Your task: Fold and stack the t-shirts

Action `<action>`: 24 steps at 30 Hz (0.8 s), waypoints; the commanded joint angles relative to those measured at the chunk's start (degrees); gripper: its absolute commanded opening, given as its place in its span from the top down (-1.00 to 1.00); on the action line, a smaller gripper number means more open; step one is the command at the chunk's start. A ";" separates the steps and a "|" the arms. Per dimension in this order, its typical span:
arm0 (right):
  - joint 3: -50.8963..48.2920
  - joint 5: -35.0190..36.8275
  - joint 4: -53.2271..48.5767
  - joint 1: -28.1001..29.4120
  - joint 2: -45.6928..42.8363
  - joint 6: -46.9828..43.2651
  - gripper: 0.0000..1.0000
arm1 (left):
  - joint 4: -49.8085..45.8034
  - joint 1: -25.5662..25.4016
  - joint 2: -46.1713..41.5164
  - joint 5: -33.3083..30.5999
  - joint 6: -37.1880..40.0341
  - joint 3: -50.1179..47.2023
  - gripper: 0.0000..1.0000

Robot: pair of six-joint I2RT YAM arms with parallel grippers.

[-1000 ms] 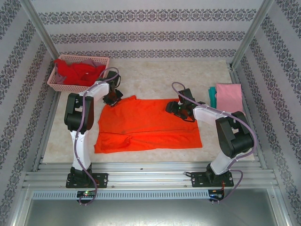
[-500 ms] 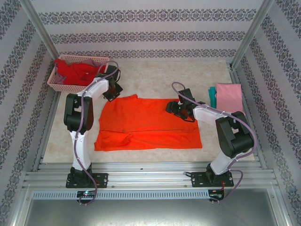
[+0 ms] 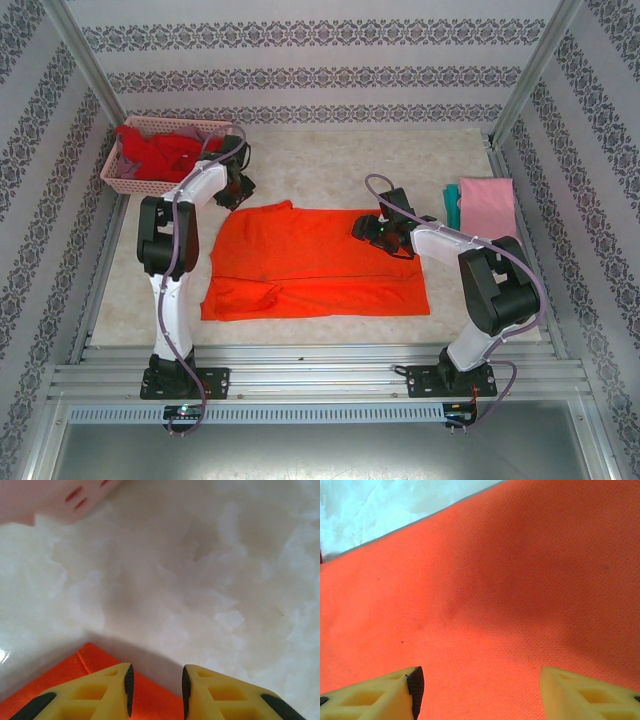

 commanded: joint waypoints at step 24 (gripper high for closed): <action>-1.18 -0.52 1.14 0.40 0.04 0.77 -0.26 | 0.14 0.39 -2.33 1.95 -2.02 -7.21 1.00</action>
